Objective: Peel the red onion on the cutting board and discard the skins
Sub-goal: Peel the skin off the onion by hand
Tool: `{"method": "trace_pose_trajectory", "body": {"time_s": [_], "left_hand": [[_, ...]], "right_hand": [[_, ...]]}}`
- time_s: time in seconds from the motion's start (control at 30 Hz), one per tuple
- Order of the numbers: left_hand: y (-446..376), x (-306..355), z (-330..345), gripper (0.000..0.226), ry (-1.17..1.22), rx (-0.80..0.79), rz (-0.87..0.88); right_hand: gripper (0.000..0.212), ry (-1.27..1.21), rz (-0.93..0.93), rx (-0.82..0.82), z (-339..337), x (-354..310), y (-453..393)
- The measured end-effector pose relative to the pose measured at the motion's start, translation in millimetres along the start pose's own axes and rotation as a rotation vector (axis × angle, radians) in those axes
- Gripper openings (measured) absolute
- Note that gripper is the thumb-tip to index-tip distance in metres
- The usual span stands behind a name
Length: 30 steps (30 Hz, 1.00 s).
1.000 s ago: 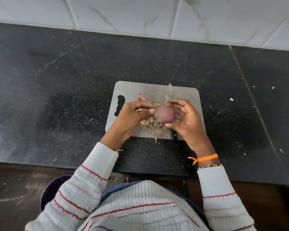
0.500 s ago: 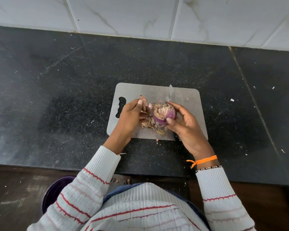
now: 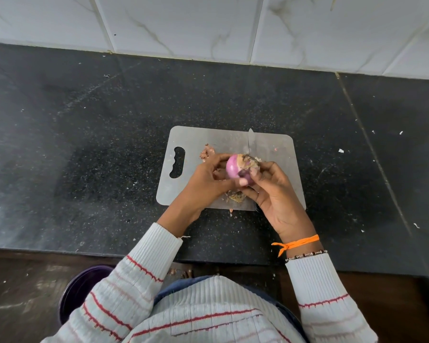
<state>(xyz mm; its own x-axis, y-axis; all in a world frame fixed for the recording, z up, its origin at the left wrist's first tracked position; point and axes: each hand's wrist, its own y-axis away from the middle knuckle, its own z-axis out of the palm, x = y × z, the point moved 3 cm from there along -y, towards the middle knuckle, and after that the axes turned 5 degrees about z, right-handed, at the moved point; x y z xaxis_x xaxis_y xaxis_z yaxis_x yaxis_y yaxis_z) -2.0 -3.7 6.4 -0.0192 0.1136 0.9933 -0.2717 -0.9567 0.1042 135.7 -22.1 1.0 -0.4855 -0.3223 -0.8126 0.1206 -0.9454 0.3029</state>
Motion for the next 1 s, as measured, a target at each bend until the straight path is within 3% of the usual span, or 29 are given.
{"method": "trace_pose_trajectory", "body": {"time_s": [0.2,0.3,0.43,0.57,0.8,1.0], "left_hand": [[1.8,1.0,3.6,0.055,-0.027,-0.020,0.051],[3.3,1.1,4.1,0.055,-0.010,-0.030,0.058],[5.1,-0.1,4.9,0.053,0.015,-0.048,0.054],[6.0,-2.6,5.2,0.051,0.091,-0.032,0.022],[5.4,0.5,5.8,0.055,-0.075,-0.011,0.079],[7.8,0.2,7.9,0.054,-0.131,-0.038,0.083]], "right_hand": [[0.016,0.097,-0.035,0.082,-4.5,-4.2,0.7],[0.015,0.122,-0.041,0.113,-5.6,-4.3,0.6],[0.029,0.134,-0.054,0.178,-9.1,-4.3,0.7],[0.023,0.243,-0.101,0.260,-9.4,-4.1,1.7],[0.018,0.489,-0.230,0.237,1.1,-8.1,4.8],[0.012,0.400,-0.254,0.292,-7.5,-6.8,-1.1]]}}
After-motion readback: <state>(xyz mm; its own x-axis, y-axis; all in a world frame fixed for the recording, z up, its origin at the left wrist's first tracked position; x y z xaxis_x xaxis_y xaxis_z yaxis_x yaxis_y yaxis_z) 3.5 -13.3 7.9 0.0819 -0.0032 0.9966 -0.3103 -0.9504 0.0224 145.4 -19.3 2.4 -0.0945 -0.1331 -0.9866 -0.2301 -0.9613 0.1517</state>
